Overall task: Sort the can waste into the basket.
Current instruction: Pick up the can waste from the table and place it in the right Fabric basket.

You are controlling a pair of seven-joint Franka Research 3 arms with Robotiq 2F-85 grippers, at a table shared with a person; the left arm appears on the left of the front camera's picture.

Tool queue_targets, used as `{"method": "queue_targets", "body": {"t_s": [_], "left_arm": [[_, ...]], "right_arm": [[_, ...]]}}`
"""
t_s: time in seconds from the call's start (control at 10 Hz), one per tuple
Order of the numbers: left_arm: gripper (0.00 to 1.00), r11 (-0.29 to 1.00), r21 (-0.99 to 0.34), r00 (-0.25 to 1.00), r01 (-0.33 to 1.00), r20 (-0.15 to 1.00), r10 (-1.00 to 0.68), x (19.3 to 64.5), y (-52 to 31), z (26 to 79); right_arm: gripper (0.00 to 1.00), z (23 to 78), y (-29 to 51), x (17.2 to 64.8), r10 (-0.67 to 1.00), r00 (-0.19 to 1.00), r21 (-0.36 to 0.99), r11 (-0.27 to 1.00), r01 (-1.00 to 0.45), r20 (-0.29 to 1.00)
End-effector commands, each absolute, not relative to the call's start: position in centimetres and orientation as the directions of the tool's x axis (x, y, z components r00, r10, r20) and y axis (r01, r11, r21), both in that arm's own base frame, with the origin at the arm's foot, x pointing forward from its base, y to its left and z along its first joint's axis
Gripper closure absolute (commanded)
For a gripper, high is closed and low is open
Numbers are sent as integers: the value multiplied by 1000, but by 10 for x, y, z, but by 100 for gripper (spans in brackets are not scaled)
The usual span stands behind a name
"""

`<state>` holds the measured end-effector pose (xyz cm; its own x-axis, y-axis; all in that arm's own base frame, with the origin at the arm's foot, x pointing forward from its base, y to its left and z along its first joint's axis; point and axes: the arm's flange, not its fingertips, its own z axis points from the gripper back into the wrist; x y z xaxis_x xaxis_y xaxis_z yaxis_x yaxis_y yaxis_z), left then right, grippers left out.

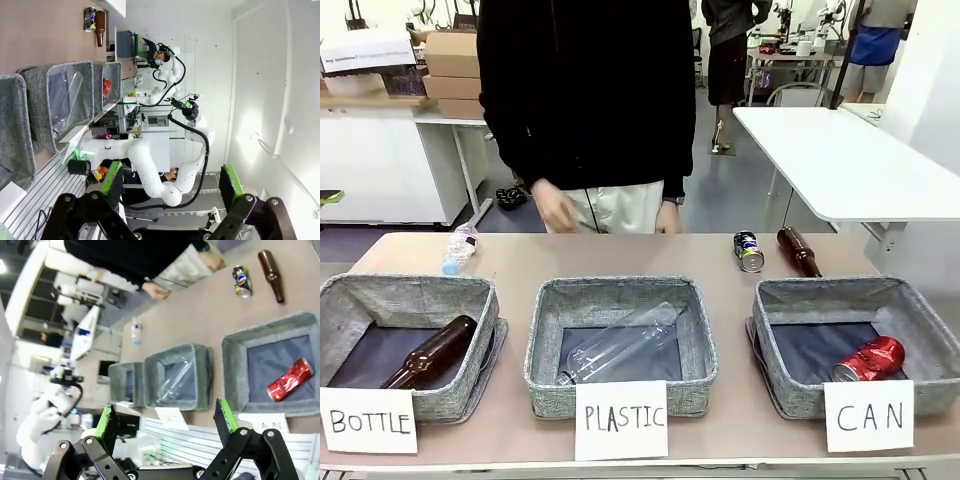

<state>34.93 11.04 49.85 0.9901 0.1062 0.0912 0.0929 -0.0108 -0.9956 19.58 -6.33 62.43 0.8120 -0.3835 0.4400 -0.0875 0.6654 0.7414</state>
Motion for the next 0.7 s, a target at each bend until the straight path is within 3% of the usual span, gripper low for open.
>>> {"method": "queue_targets", "body": {"t_s": [0.0,0.2,0.3,0.5,0.6], "left_arm": [[0,-21,-996,989,84,81,122,349,109,503],[0,-21,-996,989,84,81,122,349,109,503],[0,-21,-996,989,84,81,122,349,109,503],[0,-21,-996,989,84,81,122,349,109,503],[0,-21,-996,989,84,81,122,349,109,503]], "right_arm": [[0,617,14,277,-135,764,395,903,-167,631],[0,573,74,338,86,775,57,986,-155,627],[0,560,79,340,136,742,-41,989,-144,656],[0,570,103,316,96,761,143,960,-242,642],[0,570,103,316,96,761,143,960,-242,642]]}}
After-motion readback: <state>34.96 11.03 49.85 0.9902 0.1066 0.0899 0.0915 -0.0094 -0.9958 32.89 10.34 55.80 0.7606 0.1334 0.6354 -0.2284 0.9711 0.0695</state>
